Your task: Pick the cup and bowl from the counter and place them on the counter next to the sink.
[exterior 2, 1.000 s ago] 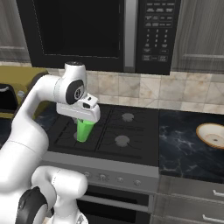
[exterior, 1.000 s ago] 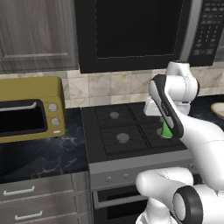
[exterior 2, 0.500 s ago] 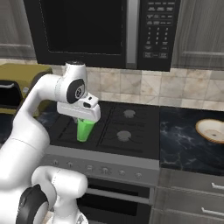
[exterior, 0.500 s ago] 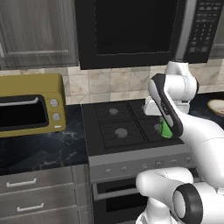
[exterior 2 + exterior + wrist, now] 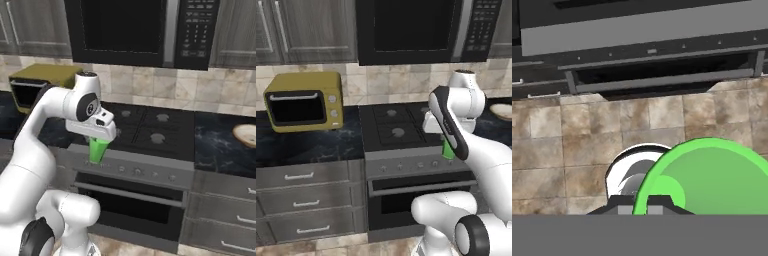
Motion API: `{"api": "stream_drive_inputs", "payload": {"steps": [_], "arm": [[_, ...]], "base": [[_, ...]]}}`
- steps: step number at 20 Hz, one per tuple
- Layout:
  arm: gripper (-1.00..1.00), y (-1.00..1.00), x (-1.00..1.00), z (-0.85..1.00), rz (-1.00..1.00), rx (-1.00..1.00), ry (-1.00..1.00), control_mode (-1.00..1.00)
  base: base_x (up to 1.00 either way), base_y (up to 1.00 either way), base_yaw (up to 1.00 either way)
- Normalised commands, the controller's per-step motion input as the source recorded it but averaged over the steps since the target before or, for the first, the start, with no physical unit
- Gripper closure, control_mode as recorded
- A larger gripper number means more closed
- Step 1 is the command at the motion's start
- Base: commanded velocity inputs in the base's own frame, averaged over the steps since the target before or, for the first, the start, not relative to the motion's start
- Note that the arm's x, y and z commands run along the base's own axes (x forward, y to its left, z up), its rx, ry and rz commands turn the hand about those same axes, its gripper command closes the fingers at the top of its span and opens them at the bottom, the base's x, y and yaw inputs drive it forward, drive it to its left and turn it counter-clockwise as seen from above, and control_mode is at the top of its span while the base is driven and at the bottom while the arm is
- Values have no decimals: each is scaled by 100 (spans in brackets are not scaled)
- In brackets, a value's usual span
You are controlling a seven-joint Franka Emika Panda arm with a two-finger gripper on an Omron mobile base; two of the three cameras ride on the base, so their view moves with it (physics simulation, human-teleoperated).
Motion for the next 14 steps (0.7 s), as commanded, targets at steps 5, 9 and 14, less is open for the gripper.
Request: {"api": "stream_drive_inputs", "payload": {"steps": [5, 9, 14], "arm": [[100, 0, 0, 0, 0, 0, 0, 100], [100, 0, 0, 0, 0, 0, 0, 100], [100, 0, 0, 0, 0, 0, 0, 100]], "base": [[0, 69, 78], [0, 65, 91], [0, 64, 92]]}}
